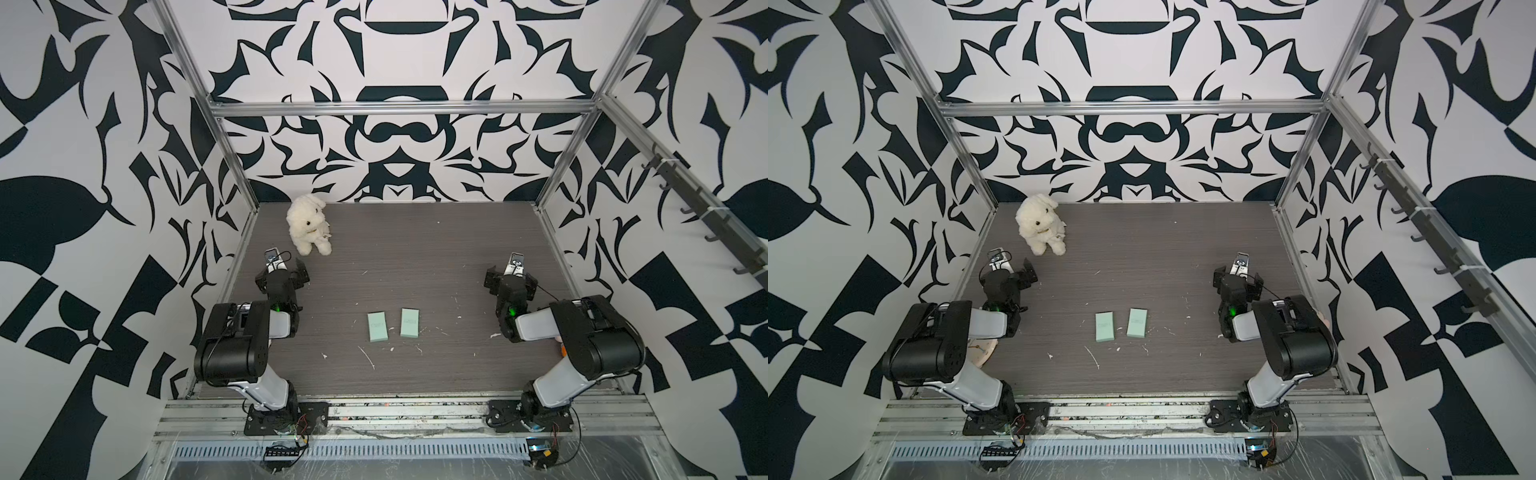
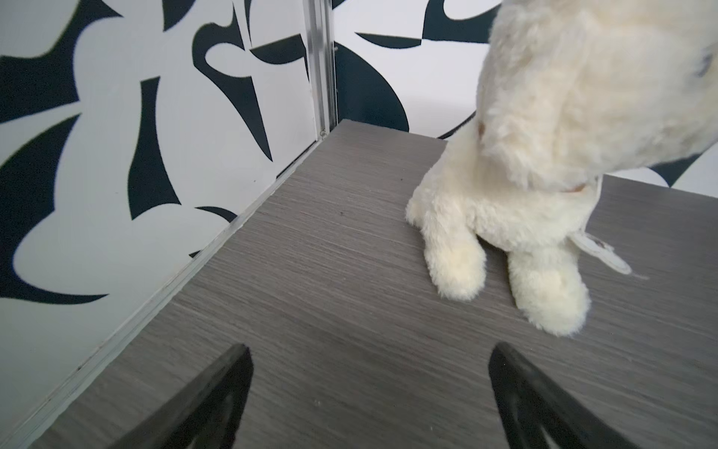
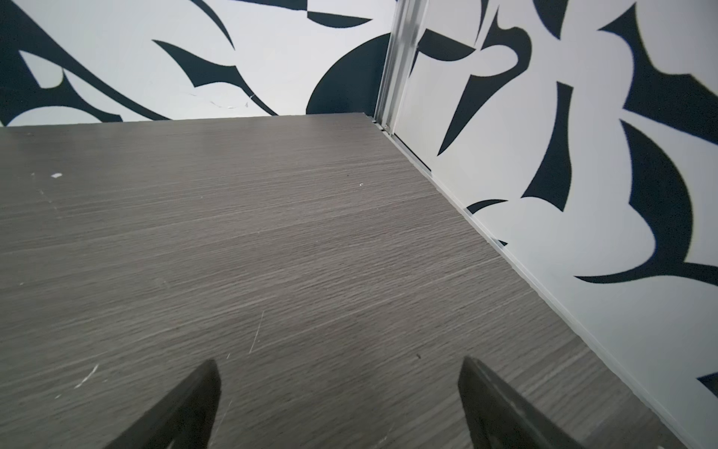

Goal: Take the rings out of the lift-off lid box
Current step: Pick up the jewelry box from the center of the board.

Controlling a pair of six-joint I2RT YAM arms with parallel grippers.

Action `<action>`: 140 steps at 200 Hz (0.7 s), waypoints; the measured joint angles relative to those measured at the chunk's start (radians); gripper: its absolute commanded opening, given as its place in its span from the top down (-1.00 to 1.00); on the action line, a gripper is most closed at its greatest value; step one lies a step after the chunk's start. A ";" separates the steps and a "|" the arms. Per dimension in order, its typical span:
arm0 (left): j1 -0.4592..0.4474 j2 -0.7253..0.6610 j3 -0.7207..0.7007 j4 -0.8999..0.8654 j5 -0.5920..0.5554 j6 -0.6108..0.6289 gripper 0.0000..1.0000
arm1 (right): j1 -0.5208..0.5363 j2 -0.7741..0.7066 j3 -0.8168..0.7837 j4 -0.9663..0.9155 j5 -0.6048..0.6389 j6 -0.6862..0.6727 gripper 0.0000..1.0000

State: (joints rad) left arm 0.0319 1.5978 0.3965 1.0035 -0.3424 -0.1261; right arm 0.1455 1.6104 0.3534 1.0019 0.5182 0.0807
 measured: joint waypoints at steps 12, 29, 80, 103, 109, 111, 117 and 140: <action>0.002 -0.005 -0.002 -0.016 0.017 0.000 -0.99 | -0.001 -0.006 -0.001 -0.017 -0.020 -0.006 -0.99; 0.003 -0.017 -0.007 -0.042 0.036 0.000 -0.99 | -0.002 -0.018 -0.003 -0.038 -0.041 -0.014 -0.99; 0.004 -0.028 -0.011 -0.075 0.071 0.000 -0.98 | -0.002 -0.026 -0.005 -0.068 -0.078 -0.029 -0.99; 0.005 -0.028 -0.011 -0.087 0.078 0.000 -0.99 | -0.003 -0.026 -0.005 -0.070 -0.085 -0.032 -0.99; 0.006 -0.028 -0.011 -0.089 0.079 0.000 -0.99 | -0.004 -0.026 -0.005 -0.070 -0.088 -0.032 -0.99; 0.006 -0.028 -0.011 -0.089 0.079 0.000 -0.99 | -0.004 -0.026 -0.005 -0.070 -0.088 -0.032 -0.99; 0.006 -0.028 -0.011 -0.090 0.079 0.000 -0.99 | -0.005 -0.026 -0.005 -0.070 -0.089 -0.032 -0.99; 0.007 -0.028 -0.011 -0.093 0.080 0.000 -0.99 | -0.006 -0.026 -0.005 -0.070 -0.090 -0.032 -0.99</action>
State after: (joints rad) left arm 0.0391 1.5696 0.3855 0.9108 -0.2626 -0.1265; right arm 0.1390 1.5845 0.3485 0.9318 0.4286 0.0483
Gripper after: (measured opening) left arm 0.993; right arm 0.995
